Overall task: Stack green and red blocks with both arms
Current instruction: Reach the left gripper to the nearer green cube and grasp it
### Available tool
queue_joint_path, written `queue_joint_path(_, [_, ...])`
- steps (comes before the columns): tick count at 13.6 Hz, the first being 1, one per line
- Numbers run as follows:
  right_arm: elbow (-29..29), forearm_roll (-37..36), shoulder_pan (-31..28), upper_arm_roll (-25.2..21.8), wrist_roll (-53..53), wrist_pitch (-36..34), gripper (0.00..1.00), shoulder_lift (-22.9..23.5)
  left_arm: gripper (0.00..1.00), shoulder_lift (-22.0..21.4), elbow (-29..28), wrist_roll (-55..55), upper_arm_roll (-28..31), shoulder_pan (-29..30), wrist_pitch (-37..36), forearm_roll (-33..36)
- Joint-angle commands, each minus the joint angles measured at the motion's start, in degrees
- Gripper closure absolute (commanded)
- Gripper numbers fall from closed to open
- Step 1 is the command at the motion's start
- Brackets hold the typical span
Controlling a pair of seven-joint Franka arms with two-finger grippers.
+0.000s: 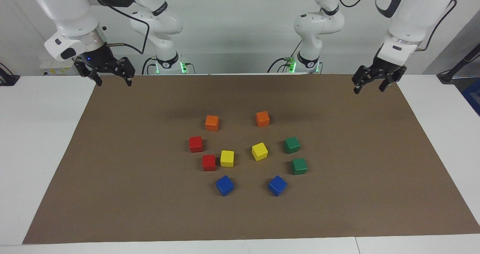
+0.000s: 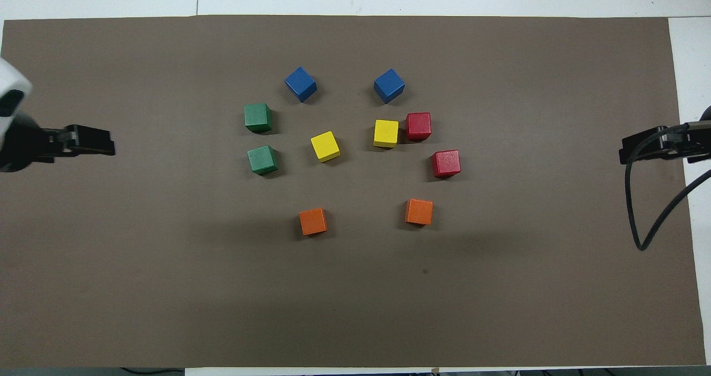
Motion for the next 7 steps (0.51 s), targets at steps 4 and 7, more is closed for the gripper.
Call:
queue_joint_path(4, [-0.91, 0.50, -0.48, 0.23, -1.02, -0.60, 0.00, -1.08, 0.00, 8.16, -7.68, -15.85, 0.74, -11.93, 15.50, -0.35])
queue_joint_path(7, [-0.91, 0.59, -0.48, 0.23, -1.02, -0.51, 0.00, -1.08, 0.00, 12.38, -8.38, -17.73, 0.74, -13.69, 19.73, -0.27])
